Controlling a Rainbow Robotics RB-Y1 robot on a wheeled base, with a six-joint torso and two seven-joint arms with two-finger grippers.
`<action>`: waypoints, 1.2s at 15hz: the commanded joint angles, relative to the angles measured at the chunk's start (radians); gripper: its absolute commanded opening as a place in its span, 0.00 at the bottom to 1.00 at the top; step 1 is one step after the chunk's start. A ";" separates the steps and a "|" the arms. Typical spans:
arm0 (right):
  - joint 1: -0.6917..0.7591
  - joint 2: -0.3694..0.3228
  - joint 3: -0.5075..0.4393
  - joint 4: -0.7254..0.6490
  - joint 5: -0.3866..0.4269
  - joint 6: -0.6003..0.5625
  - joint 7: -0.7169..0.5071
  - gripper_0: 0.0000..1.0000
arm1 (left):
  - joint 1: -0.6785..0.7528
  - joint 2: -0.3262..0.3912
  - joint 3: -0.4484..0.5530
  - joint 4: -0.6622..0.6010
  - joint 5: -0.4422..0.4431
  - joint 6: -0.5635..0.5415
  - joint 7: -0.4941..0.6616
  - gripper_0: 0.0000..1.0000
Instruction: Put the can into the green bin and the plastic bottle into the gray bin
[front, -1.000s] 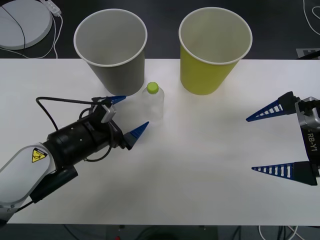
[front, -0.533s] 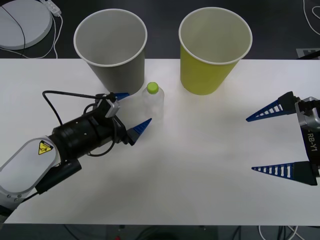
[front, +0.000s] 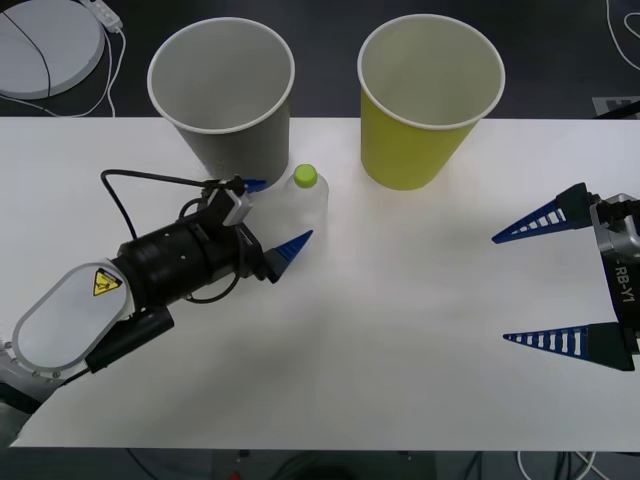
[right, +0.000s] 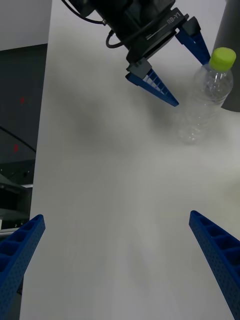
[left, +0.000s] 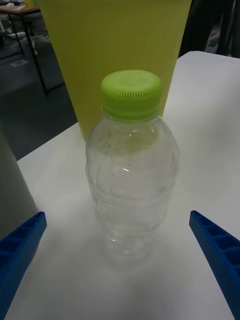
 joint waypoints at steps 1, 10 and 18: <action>0.000 0.000 0.000 0.000 0.000 0.000 0.000 1.00 | -0.012 -0.019 0.001 0.014 -0.018 0.000 0.006 1.00; 0.000 0.000 0.000 0.000 0.000 0.000 0.000 1.00 | -0.062 -0.079 0.000 0.064 -0.073 -0.014 0.029 1.00; 0.000 0.000 0.000 0.000 0.000 0.000 0.000 1.00 | -0.098 -0.109 0.000 0.099 -0.110 -0.016 0.055 1.00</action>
